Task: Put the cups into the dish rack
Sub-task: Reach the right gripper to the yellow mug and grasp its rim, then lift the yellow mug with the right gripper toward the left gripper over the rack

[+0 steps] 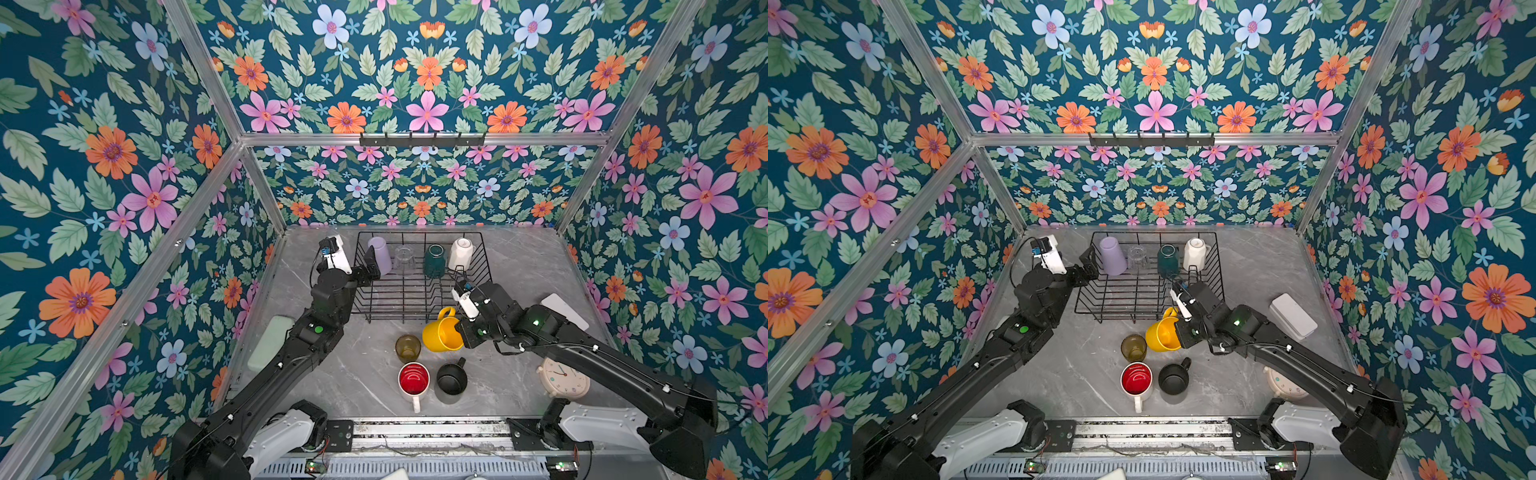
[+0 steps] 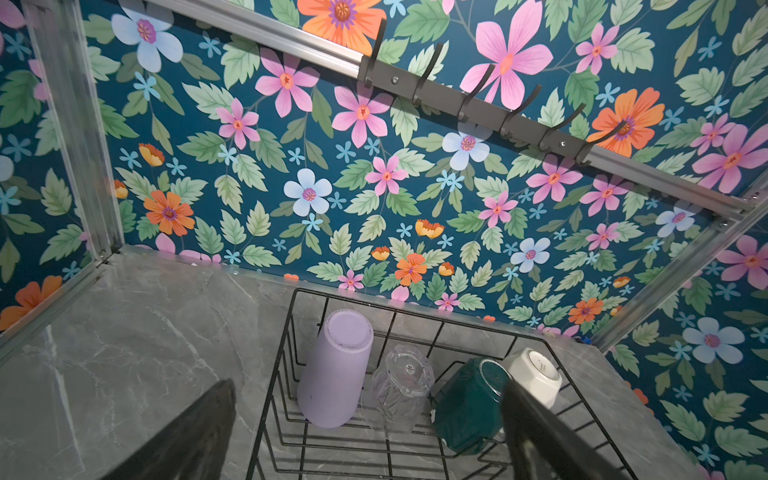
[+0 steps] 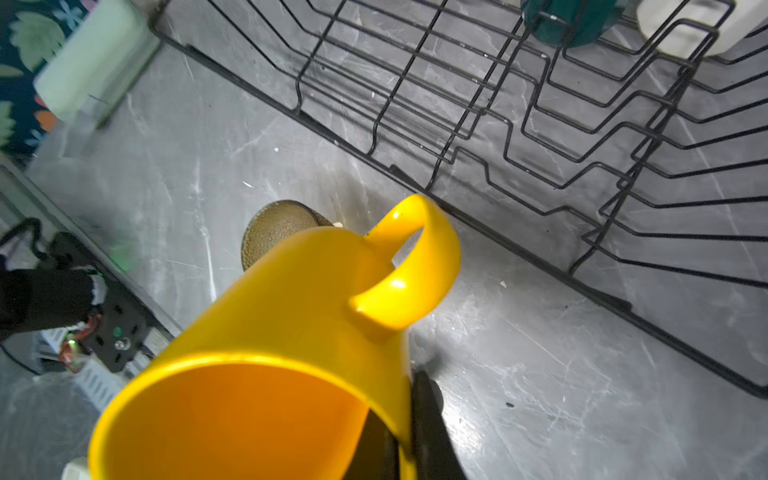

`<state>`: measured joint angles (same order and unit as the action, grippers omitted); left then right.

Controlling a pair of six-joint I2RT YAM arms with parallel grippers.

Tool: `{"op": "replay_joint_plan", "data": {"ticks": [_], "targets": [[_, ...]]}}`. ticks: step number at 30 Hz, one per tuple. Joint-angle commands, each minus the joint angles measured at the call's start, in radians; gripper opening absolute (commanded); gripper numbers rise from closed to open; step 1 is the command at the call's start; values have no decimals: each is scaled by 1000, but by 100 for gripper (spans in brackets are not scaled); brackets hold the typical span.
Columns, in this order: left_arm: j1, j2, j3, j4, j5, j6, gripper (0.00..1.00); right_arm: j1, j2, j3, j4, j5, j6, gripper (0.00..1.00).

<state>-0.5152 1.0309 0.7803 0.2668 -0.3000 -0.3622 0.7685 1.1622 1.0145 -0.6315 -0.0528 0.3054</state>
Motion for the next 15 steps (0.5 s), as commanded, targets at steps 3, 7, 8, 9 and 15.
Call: {"op": "replay_joint_plan", "data": {"ticks": [3,7,8,9,15], "targets": [[56,14,-8,39,226,-70,100,-112,-44,-13,177,-182,77,0],[128,17,-39,105,424,-128,100,-181,-70,-22,247,-247,103,0],[141,16,-54,136,472,-136,100,-205,-72,-29,266,-264,112,0],[154,16,-71,176,529,-148,100,-228,-74,-40,286,-278,124,0],[181,69,-141,458,936,-218,100,-348,-105,-116,459,-404,180,0]]}}
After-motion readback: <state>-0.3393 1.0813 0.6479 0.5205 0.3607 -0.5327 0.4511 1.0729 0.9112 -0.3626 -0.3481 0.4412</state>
